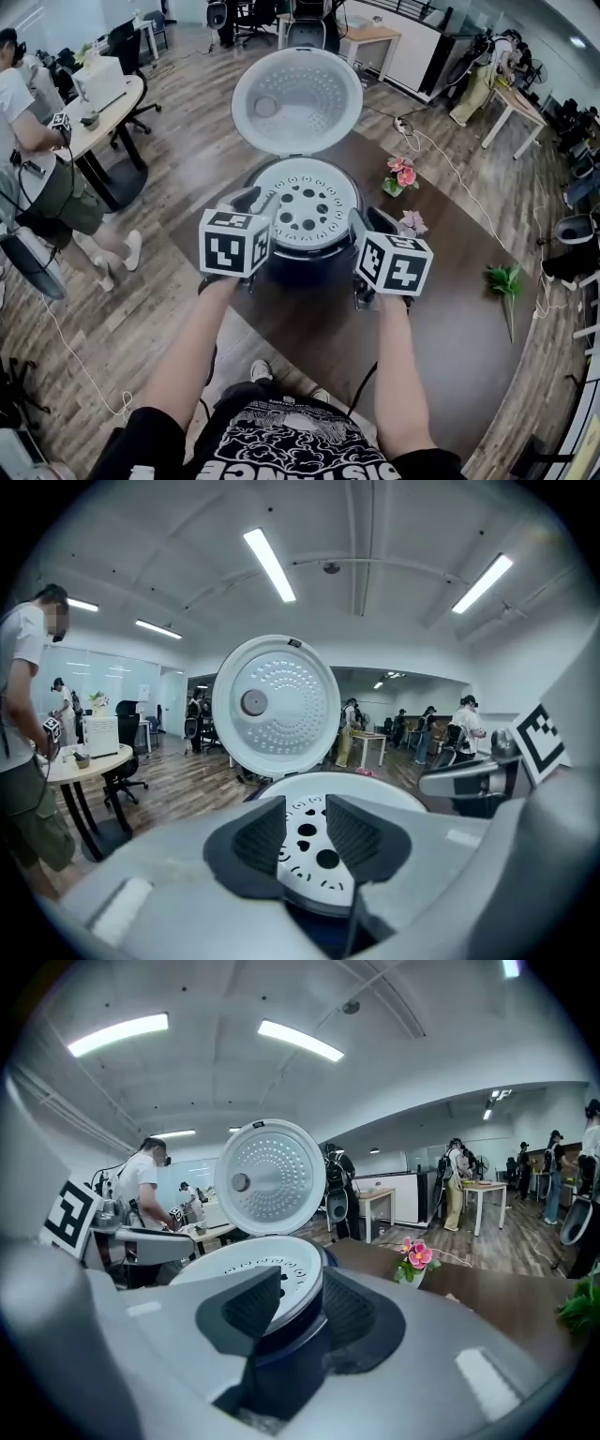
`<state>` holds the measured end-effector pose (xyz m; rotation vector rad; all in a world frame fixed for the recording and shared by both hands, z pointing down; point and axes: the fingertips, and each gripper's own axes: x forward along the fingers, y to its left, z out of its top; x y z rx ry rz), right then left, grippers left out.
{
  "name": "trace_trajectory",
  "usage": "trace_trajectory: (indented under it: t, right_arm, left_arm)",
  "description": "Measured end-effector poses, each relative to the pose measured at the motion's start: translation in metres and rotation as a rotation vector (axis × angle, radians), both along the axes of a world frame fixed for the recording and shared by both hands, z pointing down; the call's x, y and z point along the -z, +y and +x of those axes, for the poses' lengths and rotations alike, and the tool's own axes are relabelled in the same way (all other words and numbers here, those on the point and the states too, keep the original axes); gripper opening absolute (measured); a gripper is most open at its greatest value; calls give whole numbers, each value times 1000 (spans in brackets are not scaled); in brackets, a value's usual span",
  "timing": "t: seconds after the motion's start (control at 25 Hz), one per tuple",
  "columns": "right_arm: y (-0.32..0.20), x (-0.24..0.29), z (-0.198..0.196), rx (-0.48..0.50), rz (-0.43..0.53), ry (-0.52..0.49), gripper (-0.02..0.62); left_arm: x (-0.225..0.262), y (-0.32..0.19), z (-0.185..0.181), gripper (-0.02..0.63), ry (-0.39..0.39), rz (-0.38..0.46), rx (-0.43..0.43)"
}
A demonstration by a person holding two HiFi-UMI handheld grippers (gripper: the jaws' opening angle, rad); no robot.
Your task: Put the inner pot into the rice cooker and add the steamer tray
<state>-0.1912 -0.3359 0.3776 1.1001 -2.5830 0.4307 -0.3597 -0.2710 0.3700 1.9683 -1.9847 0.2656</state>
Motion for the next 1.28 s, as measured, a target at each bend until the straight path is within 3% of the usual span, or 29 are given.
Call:
trace_trajectory:
  t: [0.24,0.48,0.92,1.28]
  right_arm:
    - [7,12,39,-52,48,9,126]
    - [16,18,107,-147,79,22,104]
    - [44,29,241,-382,111,15,66]
    - [77,35,315,-513,141,-8,21]
  left_arm:
    - [15,-7,42,127,-2,48,-76]
    - [28,-12,105,127,60,99,-174]
    - [9,-20,215,126,-9,56,-418]
    - [17,-17,301,89,-30,82,-616]
